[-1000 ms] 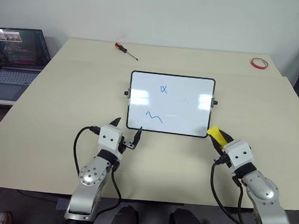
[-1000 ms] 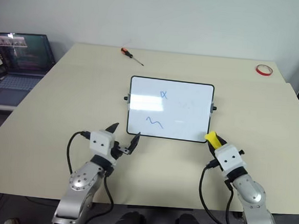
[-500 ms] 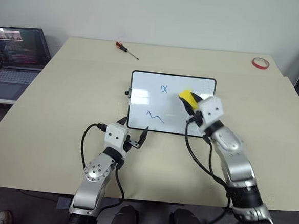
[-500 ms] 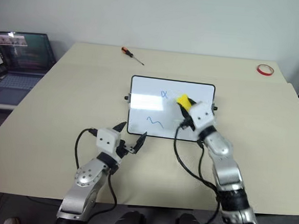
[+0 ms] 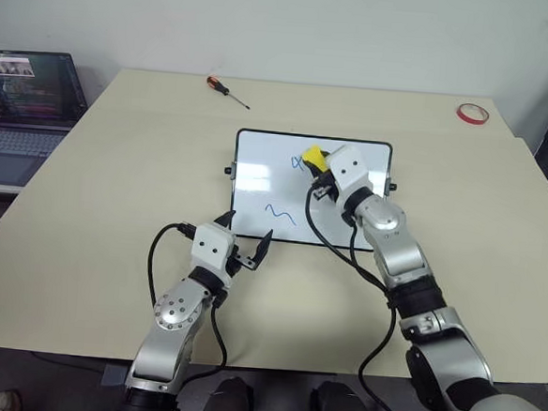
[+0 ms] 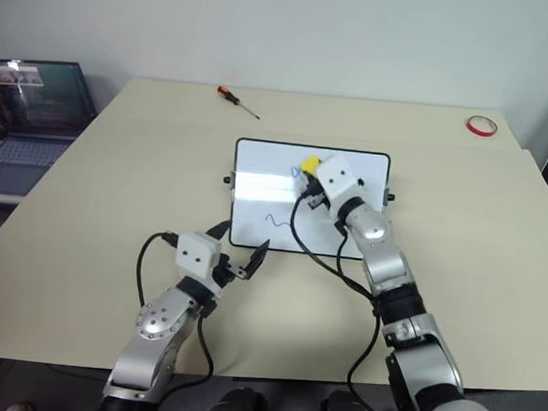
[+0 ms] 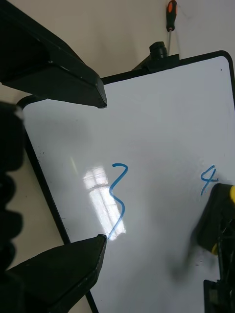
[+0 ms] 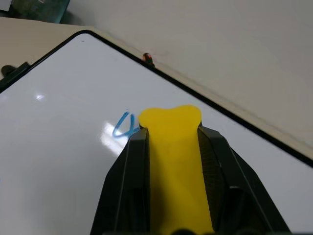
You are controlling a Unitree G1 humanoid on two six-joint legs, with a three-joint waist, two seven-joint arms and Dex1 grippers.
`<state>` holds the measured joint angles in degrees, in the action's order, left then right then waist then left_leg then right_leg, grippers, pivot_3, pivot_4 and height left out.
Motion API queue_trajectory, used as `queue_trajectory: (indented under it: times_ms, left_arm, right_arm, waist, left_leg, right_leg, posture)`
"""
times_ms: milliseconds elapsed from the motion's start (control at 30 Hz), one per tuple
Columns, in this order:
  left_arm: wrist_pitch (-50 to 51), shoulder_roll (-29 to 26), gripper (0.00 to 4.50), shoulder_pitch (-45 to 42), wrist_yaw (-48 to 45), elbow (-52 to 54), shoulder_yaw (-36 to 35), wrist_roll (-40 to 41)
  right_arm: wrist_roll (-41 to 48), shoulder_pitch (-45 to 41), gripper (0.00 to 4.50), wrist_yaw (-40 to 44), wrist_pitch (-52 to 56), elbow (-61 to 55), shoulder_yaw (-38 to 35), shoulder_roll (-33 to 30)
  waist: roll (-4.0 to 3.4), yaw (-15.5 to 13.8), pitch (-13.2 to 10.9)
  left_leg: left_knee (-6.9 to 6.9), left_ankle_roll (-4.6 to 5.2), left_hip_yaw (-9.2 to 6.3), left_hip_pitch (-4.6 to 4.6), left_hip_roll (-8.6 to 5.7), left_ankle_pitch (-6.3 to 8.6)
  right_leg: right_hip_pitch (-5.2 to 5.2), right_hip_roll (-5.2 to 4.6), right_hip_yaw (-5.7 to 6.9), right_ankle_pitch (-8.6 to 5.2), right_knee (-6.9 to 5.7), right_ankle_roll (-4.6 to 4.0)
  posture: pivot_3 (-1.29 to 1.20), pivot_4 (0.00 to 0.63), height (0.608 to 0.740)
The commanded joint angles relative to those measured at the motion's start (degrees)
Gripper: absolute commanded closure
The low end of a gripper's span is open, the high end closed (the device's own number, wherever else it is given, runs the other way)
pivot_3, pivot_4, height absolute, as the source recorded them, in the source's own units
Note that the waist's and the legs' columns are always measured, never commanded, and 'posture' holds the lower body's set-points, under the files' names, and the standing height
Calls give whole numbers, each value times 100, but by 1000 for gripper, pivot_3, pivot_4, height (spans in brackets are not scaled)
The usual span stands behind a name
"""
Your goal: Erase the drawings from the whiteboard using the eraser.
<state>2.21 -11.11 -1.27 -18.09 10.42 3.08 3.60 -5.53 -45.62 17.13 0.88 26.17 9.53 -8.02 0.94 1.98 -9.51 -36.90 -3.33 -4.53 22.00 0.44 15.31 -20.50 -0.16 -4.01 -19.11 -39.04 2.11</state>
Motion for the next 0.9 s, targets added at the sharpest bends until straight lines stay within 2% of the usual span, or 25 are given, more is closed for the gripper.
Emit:
queue_trajectory:
  times_ms: [33, 167, 267, 600, 900]
  left_arm:
    - [-37, 17, 0, -8, 20, 236, 42, 3]
    - [-21, 15, 0, -36, 24, 237, 51, 6]
    - [-14, 15, 0, -78, 44, 221, 33, 9]
    - [1, 40, 0, -29, 125, 278, 49, -6]
    - [16, 30, 0, -130, 73, 174, 133, 23]
  right_arm:
    - [-37, -497, 3427, -252, -429, 582, -128, 143]
    - [-28, -693, 3427, -280, -649, 1009, -94, 272]
    - [-48, -518, 3427, -98, -624, 1044, 82, 414]
    - [-134, 537, 3427, 494, -163, 163, 577, 419]
    - [-274, -63, 3427, -710, -389, 632, -90, 98]
  waist:
    - [0, 12, 0]
    - [-1, 23, 0]
    - [-1, 25, 0]
    - [-3, 32, 4]
    - [-3, -38, 3]
  left_leg:
    - [0, 0, 2, 0, 0, 0]
    - [-2, 0, 1, -2, 1, 0]
    - [-1, 0, 3, 0, 1, 0]
    - [-2, 0, 0, -7, 2, 0]
    - [-10, -1, -13, -14, -2, -2]
  right_leg:
    - [-1, 0, -2, 0, -1, 0]
    - [0, 0, -1, 1, -5, -1]
    - [-1, 0, -3, 1, -3, -1]
    - [4, 0, -2, 1, -7, -1]
    - [16, 0, 4, 4, -13, -4]
  posture:
    - [0, 150, 740]
    - [0, 150, 740]
    - [0, 150, 740]
    - [0, 150, 740]
    - [0, 150, 740]
